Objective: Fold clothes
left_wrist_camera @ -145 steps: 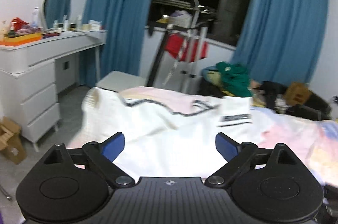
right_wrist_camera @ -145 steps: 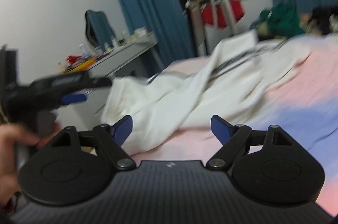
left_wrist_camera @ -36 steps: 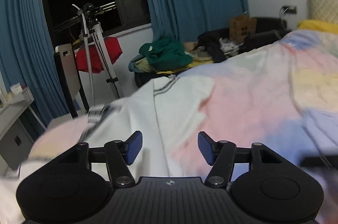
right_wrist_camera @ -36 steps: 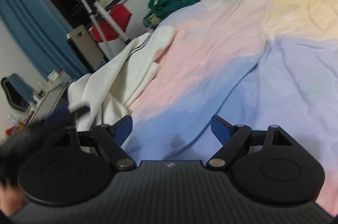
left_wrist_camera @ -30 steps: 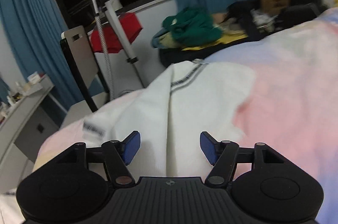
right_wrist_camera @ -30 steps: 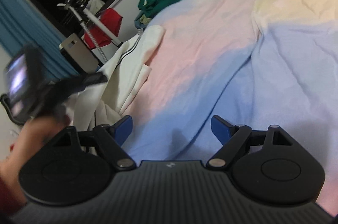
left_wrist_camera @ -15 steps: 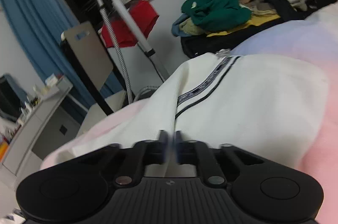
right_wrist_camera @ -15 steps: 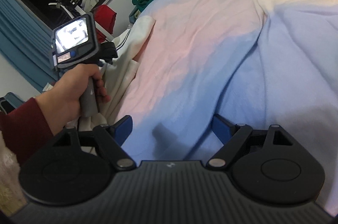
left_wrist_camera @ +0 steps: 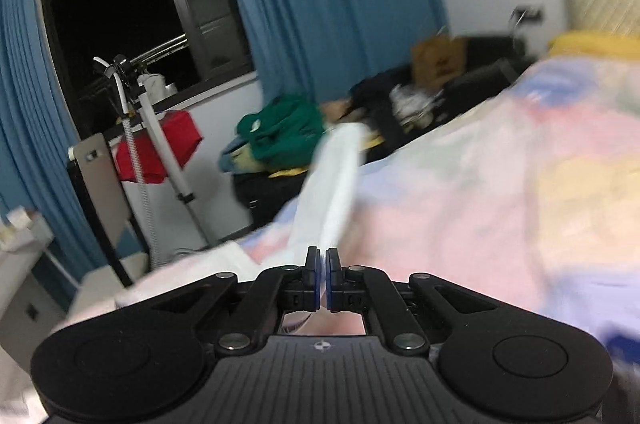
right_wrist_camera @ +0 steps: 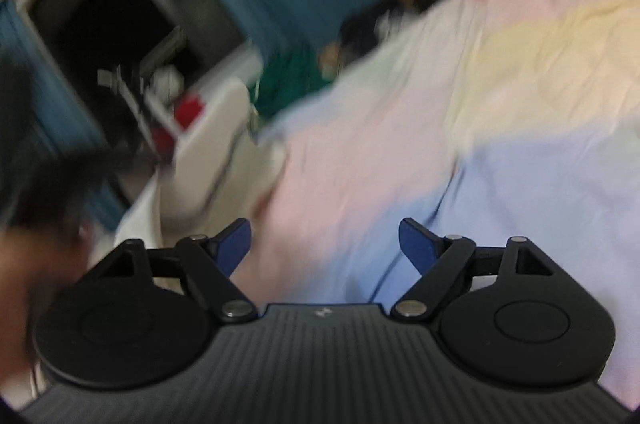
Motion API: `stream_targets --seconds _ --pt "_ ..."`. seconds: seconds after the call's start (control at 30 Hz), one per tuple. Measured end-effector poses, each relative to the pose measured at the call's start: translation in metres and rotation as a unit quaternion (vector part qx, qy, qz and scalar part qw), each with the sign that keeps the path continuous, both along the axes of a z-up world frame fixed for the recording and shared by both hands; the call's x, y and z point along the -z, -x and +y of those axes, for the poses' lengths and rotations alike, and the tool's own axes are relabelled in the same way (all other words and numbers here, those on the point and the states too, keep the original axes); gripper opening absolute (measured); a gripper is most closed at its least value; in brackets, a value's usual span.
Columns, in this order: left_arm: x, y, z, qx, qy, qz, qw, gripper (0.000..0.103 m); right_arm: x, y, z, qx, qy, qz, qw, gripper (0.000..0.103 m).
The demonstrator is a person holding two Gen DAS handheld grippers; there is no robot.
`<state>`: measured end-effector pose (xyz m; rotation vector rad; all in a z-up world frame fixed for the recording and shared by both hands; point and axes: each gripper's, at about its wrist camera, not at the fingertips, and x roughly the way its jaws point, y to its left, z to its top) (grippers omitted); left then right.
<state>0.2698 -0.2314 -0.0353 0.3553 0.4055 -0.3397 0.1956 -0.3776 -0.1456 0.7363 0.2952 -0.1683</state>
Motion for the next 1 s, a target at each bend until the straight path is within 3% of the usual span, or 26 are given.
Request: stream_targets --seconds 0.13,0.37,0.47,0.53,0.67,0.73,0.9,1.0 --pt "0.023 0.06 0.022 0.019 0.045 0.02 0.9986 0.004 0.001 0.017 -0.029 0.014 -0.082 -0.036 0.996 0.085" --pt "0.06 0.094 0.057 -0.026 0.078 0.065 0.9945 0.018 0.031 0.014 -0.052 -0.032 -0.249 0.013 0.968 0.085" --pt "0.057 0.108 0.089 -0.024 0.089 0.078 0.9926 0.028 0.035 0.022 -0.053 -0.027 -0.261 0.029 0.964 0.084" --pt "0.05 0.122 0.112 -0.033 0.082 0.08 0.9929 0.042 0.042 0.021 -0.048 -0.045 -0.288 0.04 0.956 0.084" --pt "0.036 0.147 0.164 -0.058 0.071 0.091 0.9915 0.049 0.064 0.006 -0.036 -0.075 -0.34 0.078 0.934 0.084" --pt "0.027 0.156 0.196 -0.09 0.083 0.097 0.9878 0.063 0.071 -0.003 -0.031 -0.072 -0.341 0.095 0.933 0.083" --pt "0.029 0.171 0.275 -0.148 0.189 0.118 0.9635 0.069 0.073 -0.032 -0.032 -0.043 -0.298 0.12 0.946 0.059" --pt "0.037 0.175 0.308 -0.19 0.256 0.143 0.9371 0.069 0.078 -0.045 -0.041 -0.007 -0.284 0.127 0.95 0.033"
